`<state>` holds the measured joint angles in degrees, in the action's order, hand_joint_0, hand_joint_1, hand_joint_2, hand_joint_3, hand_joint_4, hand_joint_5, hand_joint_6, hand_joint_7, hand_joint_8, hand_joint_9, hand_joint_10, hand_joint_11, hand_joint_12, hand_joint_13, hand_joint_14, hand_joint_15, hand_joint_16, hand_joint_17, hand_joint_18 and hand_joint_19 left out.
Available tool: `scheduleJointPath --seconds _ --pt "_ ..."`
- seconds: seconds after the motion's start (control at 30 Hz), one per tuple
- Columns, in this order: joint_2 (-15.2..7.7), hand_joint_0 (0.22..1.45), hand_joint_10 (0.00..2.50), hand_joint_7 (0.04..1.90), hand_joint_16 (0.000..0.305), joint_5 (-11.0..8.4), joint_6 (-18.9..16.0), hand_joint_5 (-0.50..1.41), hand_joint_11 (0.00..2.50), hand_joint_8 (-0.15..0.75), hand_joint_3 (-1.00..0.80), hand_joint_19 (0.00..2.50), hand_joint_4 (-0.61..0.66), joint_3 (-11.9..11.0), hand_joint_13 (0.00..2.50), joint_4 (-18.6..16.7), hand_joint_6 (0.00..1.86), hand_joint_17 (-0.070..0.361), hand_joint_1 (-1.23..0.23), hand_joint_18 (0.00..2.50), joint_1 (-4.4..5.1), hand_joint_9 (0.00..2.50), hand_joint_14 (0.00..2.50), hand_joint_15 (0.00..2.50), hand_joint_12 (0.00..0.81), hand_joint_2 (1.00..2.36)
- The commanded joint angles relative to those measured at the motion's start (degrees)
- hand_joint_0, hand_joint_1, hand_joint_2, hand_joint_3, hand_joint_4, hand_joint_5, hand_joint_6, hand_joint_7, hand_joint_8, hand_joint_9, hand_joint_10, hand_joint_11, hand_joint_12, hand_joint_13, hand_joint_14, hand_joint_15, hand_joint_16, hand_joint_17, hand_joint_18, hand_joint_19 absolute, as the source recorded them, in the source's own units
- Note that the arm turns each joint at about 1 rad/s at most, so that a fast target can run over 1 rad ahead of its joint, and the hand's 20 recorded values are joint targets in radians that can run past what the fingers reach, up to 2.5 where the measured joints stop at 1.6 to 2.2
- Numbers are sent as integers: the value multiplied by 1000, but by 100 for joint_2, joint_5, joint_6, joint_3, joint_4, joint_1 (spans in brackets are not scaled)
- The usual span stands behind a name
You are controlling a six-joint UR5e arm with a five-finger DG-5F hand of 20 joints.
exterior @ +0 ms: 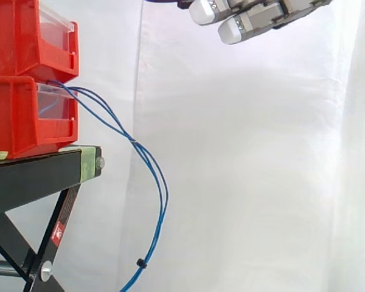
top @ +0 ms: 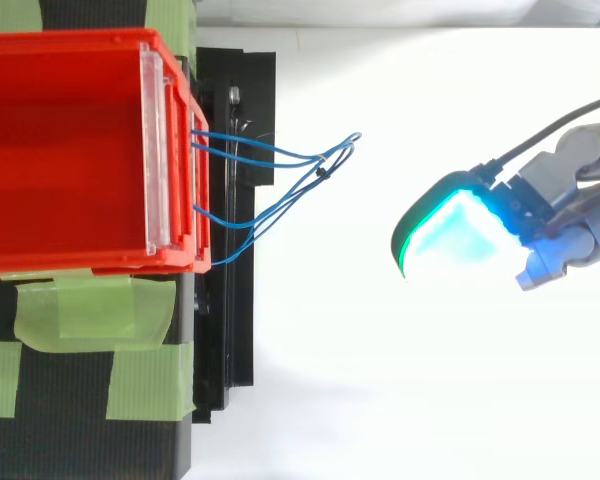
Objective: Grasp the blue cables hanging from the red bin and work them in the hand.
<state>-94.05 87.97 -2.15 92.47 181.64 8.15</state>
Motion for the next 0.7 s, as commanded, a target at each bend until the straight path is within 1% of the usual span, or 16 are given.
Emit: scheduleJointPath --seconds 0.0,0.27,0.4,0.53,0.63,0.67 --pt "1 858 0 664 39 -8 13 -145 36 322 -870 49 271 26 284 -164 5 88 -551 137 2 380 3 146 328 1005" --pt "1 858 0 662 39 -16 31 -143 37 323 -869 41 271 26 287 -172 5 89 -550 144 2 380 3 150 328 1005" --pt "1 858 0 660 39 -16 39 -144 35 323 -868 47 272 34 291 -102 5 89 -550 145 -6 381 4 150 328 1006" --pt "1 858 0 662 39 -8 39 -143 43 323 -869 47 271 34 293 74 5 89 -550 148 -6 380 3 152 328 1006" --pt "-8 859 1 662 39 -8 48 -142 43 323 -868 47 271 34 296 100 5 88 -551 150 -6 382 4 156 328 1005" --pt "-8 859 1 664 39 -8 57 -142 38 323 -869 45 271 70 296 100 5 88 -551 149 -6 383 4 156 328 1005"
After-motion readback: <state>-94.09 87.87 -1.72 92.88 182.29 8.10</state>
